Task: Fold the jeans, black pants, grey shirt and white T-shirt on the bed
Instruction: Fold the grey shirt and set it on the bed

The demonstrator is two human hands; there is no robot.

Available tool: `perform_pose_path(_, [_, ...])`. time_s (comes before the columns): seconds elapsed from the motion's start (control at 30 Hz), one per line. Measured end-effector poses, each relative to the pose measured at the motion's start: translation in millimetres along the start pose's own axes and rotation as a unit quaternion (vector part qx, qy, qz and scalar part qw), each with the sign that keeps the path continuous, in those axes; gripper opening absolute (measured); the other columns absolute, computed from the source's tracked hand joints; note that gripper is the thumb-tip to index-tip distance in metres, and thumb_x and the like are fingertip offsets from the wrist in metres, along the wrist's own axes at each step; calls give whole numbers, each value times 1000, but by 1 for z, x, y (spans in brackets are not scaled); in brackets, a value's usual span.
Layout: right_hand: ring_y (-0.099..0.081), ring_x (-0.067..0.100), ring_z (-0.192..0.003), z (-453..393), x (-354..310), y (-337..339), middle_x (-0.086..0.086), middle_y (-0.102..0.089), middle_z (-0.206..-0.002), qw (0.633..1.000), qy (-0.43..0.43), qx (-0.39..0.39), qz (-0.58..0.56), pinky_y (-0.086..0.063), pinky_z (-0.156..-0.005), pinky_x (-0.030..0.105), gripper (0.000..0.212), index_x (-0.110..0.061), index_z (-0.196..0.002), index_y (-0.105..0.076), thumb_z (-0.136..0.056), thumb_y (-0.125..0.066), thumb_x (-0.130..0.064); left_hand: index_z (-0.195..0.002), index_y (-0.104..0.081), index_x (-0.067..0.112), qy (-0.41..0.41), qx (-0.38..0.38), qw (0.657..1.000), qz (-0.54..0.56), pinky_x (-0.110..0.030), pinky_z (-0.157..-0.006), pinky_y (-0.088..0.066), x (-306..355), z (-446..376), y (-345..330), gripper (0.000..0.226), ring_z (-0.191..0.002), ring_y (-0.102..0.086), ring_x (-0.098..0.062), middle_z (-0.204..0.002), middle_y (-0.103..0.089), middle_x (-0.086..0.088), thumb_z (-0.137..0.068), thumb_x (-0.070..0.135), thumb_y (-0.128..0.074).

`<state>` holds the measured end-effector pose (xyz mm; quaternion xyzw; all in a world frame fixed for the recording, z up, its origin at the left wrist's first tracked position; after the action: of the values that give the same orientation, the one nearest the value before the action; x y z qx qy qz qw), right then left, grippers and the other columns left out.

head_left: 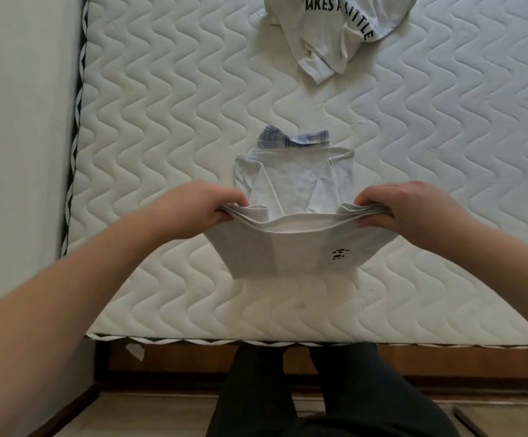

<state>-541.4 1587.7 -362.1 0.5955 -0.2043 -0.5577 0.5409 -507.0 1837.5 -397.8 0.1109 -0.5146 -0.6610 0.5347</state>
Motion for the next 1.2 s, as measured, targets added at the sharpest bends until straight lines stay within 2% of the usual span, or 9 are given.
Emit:
perform_pose_path(0.1, [-53, 21, -72, -33, 30, -4, -5, -66, -78, 999, -36, -5, -13, -30, -65, 26, 22, -22, -102, -69, -84, -73, -34, -122, -62, 28, 17, -26, 999, 21, -33, -80, -44, -27, -37, 1, 30, -100, -59, -25, -109, -68, -3, -94, 17, -60])
perform_pose_path(0.17, [-48, 16, -70, -54, 53, -13, -9, -59, -72, 997, -65, -18, -33, -29, -62, 27, 20, -24, -101, -69, -84, -73, -33, -120, -62, 30, 28, -34, 999, 18, -29, -75, -39, -46, -64, 0, 28, -94, -56, -20, -107, -67, 0, -94, 19, -59])
perform_pose_path(0.27, [-54, 17, -75, -88, 87, -32, -9, -64, -78, 993, -96, -38, -61, -35, -64, 28, 17, -24, -99, -68, -85, -73, -31, -112, -62, 28, 30, -59, 998, -12, -28, -71, -34, -69, -108, -8, 20, -88, -51, -17, -104, -65, 1, -94, 21, -58])
perform_pose_path(0.4, [-58, 19, -83, -132, 132, -60, -6, -63, -82, 988, -126, -45, -76, -37, -70, 28, 15, -21, -100, -69, -87, -71, -30, -107, -63, 21, 39, -84, 995, -41, -31, -75, -42, -90, -162, -24, 19, -95, -57, -25, -106, -65, -4, -90, 17, -55])
perform_pose_path(0.6, [-53, 12, -90, -188, 190, -96, -4, -66, -98, 978, -190, -18, -89, -35, -76, 26, 22, -23, -107, -71, -88, -70, -33, -104, -63, 16, 92, -63, 993, -31, -29, -68, -34, -126, -216, -46, 19, -84, -50, -22, -103, -65, -10, -87, 18, -55])
perform_pose_path(0.7, [-57, 19, -97, -209, 202, -109, 0, -68, -101, 978, -192, -6, -78, -43, -80, 32, 21, -21, -106, -71, -88, -68, -33, -103, -64, 14, 109, -48, 993, -18, -28, -68, -34, -143, -232, -55, 19, -83, -49, -21, -99, -65, -9, -86, 19, -58])
perform_pose_path(0.83, [-58, 25, -104, -223, 216, -123, 3, -68, -107, 976, -210, 10, -65, -47, -87, 38, 22, -23, -108, -70, -90, -66, -34, -85, -58, 23, 134, -16, 991, 21, -29, -59, -31, -163, -250, -57, 3, -79, -50, -20, -80, -57, 2, -84, 21, -60])
perform_pose_path(1.07, [-56, 24, -101, -228, 246, -145, 4, -65, -107, 963, -254, 31, -83, -45, -82, 35, 20, -20, -106, -66, -89, -67, -31, -106, -67, 19, 166, 31, 985, 48, -35, -83, -49, -176, -269, -70, 22, -97, -60, -24, -103, -69, -3, -86, 21, -57])
perform_pose_path(1.2, [-54, 20, -101, -234, 261, -160, -3, -61, -106, 958, -270, 14, -99, -40, -78, 32, 27, -22, -111, -62, -88, -68, -34, -114, -64, 18, 190, 37, 979, 68, -37, -92, -48, -182, -278, -81, 26, -107, -59, -27, -115, -66, -5, -90, 21, -53])
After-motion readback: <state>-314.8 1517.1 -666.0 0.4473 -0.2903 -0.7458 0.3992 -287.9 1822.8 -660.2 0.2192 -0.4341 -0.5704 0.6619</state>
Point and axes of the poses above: each hand's wrist, its own z-axis away from the middle knuckle, its own y-axis out of the back of the hand, x = y × z, the point moved 10 cm from there along -z, towards the middle knuckle
